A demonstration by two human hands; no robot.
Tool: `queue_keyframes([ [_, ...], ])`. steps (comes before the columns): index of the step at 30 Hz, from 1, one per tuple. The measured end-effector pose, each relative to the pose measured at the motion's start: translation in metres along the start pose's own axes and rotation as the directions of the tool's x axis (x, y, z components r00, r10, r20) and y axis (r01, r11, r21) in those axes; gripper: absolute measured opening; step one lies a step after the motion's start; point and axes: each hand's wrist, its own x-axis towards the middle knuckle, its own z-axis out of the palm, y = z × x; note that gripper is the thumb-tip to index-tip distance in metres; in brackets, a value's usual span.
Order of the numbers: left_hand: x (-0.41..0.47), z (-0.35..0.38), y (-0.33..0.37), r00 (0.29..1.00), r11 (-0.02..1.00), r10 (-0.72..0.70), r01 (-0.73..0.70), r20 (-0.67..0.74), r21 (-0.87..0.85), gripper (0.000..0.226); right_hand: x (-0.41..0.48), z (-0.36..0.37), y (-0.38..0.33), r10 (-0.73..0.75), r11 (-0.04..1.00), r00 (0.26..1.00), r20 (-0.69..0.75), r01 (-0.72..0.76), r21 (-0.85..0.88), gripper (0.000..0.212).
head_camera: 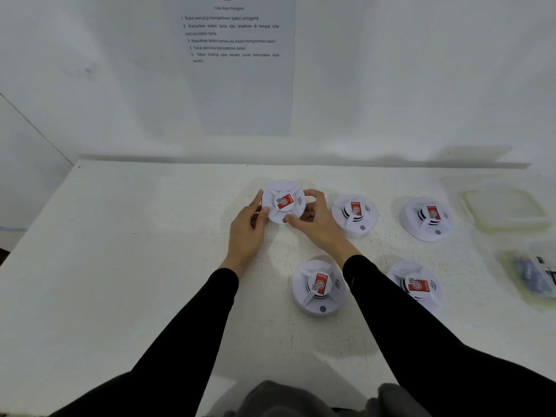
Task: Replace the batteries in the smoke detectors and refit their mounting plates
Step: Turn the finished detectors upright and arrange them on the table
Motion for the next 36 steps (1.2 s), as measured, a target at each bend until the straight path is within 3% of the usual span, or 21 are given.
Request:
queue_keyframes([
  [6,0.000,0.000,-0.001,1.000,1.000,-0.015,0.015,-0.002,-0.007,0.043,0.001,-0.004,0.000,0.017,1.000,0.999,0.035,-0.018,0.017,0.061],
  [11,0.000,0.000,0.000,1.000,1.000,-0.004,0.004,0.000,-0.002,0.044,0.003,-0.011,-0.002,0.069,0.993,0.996,0.048,-0.073,0.089,0.029],
  [36,-0.002,-0.001,0.003,1.000,1.000,0.002,-0.002,0.001,0.009,0.043,0.003,-0.010,0.000,0.062,0.997,0.998,0.021,-0.063,0.047,0.030],
])
